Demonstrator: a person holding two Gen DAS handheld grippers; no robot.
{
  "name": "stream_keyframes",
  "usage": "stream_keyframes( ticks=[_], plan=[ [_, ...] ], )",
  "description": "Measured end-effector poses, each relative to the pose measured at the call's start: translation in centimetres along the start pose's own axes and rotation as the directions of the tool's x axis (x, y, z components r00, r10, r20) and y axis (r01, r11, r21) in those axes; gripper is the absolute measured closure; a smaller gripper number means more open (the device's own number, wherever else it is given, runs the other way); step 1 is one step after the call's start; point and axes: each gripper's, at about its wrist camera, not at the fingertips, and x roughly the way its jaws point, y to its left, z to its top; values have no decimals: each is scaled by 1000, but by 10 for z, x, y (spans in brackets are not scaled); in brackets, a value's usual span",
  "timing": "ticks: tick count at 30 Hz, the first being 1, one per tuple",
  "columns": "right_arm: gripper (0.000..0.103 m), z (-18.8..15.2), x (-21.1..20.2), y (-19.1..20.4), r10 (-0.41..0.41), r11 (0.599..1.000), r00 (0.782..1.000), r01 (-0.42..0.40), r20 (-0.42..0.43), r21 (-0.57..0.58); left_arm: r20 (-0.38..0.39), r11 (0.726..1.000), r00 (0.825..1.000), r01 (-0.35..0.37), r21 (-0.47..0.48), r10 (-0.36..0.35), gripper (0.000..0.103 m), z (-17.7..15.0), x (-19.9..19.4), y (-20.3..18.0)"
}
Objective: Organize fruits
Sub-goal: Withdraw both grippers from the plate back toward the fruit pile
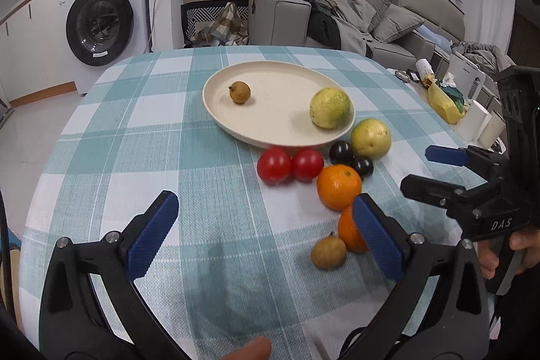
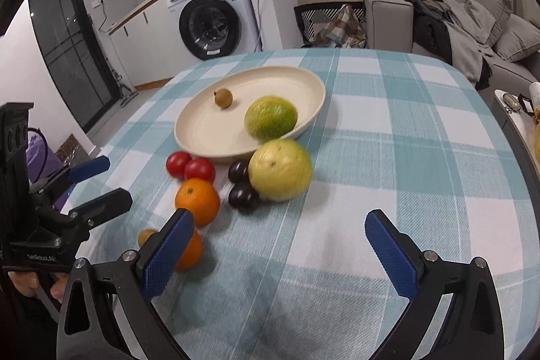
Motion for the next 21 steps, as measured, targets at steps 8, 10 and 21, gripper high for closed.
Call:
stream_keyframes(
  ticks=[8, 10, 21],
  plan=[
    [0, -11, 5, 19, 67, 996, 997, -69, -46, -54, -45, 1000, 999, 10, 29, -9, 0, -11, -5, -1],
    [0, -12, 7, 24, 92, 994, 994, -95, -59, -60, -59, 999, 998, 18, 29, -16, 0, -10, -3, 3],
    [20, -19, 19, 49, 126, 983, 984, -141, -125, -114, -64, 1000, 998, 18, 8, -17, 0, -8, -1, 10]
  ],
)
